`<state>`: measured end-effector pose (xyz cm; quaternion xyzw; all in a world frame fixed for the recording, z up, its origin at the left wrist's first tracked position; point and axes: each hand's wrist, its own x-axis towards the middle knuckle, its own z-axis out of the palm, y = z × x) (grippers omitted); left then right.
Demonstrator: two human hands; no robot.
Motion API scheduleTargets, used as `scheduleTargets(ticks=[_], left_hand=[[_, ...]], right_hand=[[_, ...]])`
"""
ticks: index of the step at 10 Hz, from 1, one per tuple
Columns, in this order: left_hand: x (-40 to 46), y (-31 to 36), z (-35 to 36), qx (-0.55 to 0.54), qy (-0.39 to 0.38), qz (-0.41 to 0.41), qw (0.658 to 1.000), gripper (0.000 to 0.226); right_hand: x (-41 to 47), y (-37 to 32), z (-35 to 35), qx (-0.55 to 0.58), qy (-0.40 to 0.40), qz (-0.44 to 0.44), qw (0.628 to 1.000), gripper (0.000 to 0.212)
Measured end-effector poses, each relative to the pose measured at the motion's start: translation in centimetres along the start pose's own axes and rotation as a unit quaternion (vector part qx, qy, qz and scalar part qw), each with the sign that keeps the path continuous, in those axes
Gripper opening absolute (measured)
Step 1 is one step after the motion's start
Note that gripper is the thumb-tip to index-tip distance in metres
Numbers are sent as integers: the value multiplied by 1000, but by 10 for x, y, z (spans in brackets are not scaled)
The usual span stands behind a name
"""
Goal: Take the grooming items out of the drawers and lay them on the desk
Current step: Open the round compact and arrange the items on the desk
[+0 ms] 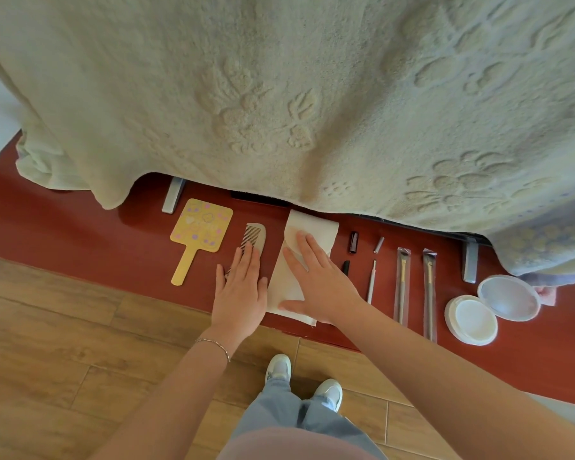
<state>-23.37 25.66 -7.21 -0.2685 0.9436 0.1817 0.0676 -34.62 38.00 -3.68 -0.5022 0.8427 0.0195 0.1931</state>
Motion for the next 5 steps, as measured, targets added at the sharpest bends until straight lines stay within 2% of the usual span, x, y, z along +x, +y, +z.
scheduleTargets(ticks=[3,4,5], left_hand=[[0,9,-2,-10,-15,-21,1000,58],[-1,7,-1,-13,-7,-3,1000,66],[-6,1,-12,3,32,32,999,72]], right_hand=[[-1,2,-2,-1,-7,0,1000,96],[-1,0,-3,5,-10,-5,1000,97],[-12,6,-14,23,6,7,1000,93]])
